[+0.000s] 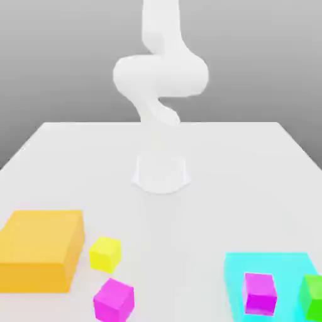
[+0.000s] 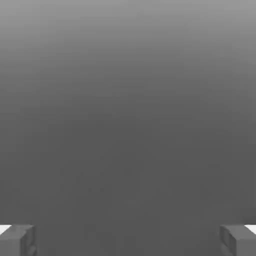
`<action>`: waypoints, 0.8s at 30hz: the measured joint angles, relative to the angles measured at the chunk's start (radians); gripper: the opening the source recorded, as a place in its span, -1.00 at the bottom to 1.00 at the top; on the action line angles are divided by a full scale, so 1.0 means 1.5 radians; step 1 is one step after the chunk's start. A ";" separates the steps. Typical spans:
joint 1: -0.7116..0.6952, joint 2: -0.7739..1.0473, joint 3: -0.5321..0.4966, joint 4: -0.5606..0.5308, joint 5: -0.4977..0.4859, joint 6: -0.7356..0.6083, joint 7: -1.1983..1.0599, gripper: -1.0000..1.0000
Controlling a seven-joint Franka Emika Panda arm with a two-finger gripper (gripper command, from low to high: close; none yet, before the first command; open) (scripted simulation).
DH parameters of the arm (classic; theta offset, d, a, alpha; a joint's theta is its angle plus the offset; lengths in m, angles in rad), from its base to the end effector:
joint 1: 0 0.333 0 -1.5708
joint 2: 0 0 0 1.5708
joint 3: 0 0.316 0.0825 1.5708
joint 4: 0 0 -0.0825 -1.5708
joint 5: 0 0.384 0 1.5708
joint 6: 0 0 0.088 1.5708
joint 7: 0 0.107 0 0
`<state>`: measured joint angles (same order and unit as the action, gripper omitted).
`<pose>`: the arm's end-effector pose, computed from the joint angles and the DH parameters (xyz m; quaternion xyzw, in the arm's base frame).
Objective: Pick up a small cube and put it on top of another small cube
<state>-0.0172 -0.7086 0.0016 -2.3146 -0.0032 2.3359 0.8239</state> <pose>0.3805 -0.0058 0.6745 -0.8533 0.3801 -0.3289 0.1385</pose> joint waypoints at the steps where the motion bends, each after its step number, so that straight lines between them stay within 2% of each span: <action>1: -0.004 0.026 -0.001 -0.004 -0.002 0.010 0.008 0.00; 15: -0.056 0.367 -0.009 -0.058 -0.012 0.144 0.095 0.00; 24: -0.082 0.584 -0.020 -0.093 0.005 0.229 0.135 0.00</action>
<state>-0.1401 0.1676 -0.0279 -2.4542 0.0042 2.6796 1.0263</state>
